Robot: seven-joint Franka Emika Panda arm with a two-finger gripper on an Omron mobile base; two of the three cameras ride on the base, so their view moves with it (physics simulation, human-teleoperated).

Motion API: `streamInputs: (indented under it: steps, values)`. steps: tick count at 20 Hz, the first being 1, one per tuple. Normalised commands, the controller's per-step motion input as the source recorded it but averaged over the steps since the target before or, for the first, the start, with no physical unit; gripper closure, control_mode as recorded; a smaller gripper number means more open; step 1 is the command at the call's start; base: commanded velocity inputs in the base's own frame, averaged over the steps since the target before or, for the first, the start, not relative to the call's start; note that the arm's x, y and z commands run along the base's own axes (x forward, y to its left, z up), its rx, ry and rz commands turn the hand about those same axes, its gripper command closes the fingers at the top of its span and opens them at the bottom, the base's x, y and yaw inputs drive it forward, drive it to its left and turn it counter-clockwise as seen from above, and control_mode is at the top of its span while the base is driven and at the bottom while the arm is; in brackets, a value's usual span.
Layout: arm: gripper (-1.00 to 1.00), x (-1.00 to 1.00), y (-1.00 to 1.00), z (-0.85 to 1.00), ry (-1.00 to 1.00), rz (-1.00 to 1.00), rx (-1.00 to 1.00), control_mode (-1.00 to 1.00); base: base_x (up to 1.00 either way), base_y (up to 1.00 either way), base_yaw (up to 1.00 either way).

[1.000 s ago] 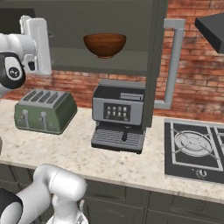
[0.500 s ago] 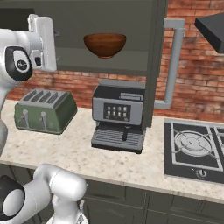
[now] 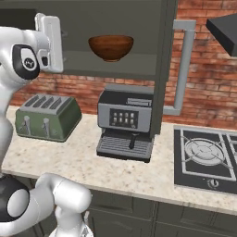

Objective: Move the bowls from the cabinet to the plates on the dining table.

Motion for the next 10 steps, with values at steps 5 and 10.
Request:
streamInputs:
  steps: [5, 10]
  values:
    - [-1.00, 0.27, -0.03, -0.01, 0.00, 0.00, 0.00, -1.00, 0.00, 0.00, 0.00]
    - [-1.00, 0.28, -0.05, 0.00, 0.01, 0.00, 0.00, -1.00, 0.00, 0.00, 0.00]
